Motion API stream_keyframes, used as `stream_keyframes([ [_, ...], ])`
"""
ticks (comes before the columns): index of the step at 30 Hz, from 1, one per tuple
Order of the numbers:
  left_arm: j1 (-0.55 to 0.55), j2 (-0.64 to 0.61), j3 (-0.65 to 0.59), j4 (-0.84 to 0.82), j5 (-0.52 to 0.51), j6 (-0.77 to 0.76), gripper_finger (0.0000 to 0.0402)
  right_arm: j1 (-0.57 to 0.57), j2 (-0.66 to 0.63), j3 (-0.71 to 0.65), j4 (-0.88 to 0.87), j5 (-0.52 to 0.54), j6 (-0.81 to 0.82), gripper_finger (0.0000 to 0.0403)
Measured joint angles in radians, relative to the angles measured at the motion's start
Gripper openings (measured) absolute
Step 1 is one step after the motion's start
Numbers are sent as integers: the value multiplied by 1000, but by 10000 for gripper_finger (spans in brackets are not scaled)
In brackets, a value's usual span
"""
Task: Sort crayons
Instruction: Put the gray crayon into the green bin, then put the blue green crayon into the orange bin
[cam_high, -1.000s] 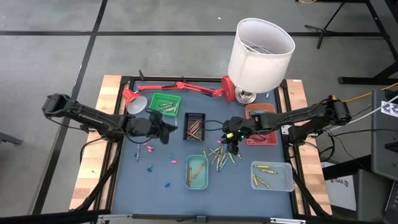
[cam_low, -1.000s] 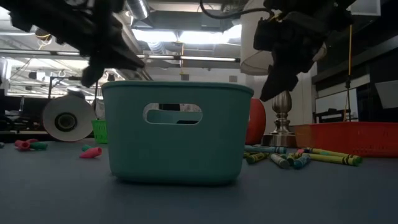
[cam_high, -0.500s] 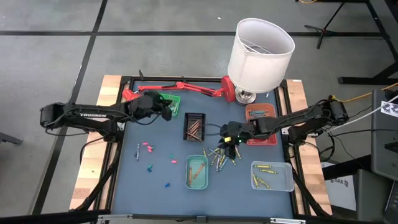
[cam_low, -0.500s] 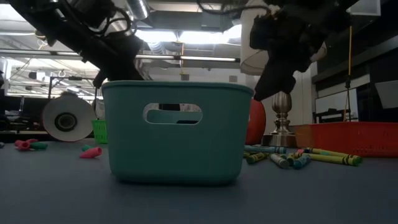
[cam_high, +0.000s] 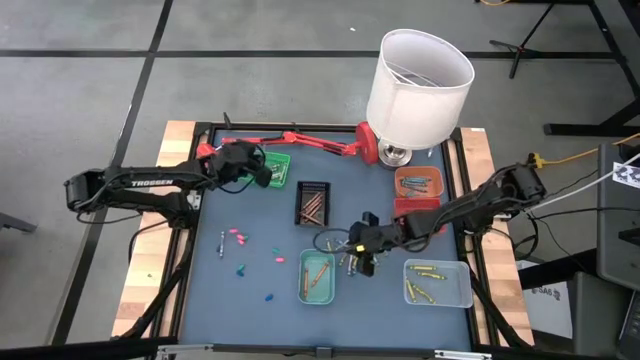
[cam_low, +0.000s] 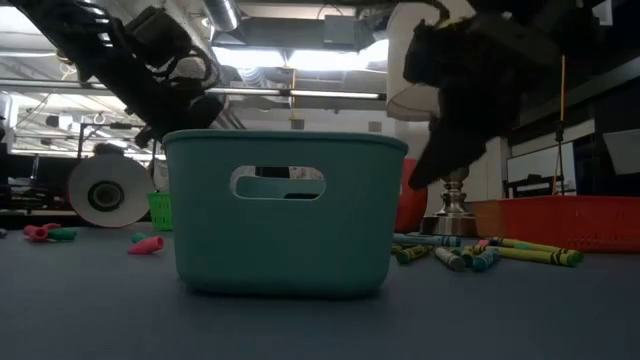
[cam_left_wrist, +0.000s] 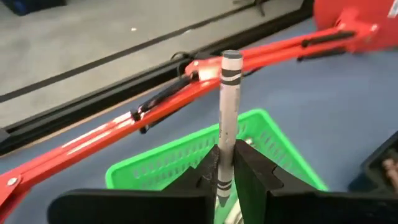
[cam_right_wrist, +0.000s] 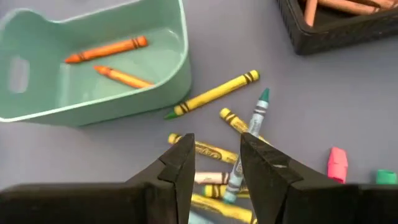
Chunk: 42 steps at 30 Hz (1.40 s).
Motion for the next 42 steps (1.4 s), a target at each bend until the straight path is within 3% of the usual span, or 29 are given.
stream_keyframes([
  [6, 9, 17, 0, -78, 0, 3, 60, 8, 44, 0, 10, 59, 7, 127],
  [17, 8, 31, 0, -91, 0, 1, 101, 8, 122, 0, 49, 69, 7, 127],
  [42, 8, 30, 0, -89, 0, -7, 94, 8, 174, 1, 34, 108, 6, 127],
])
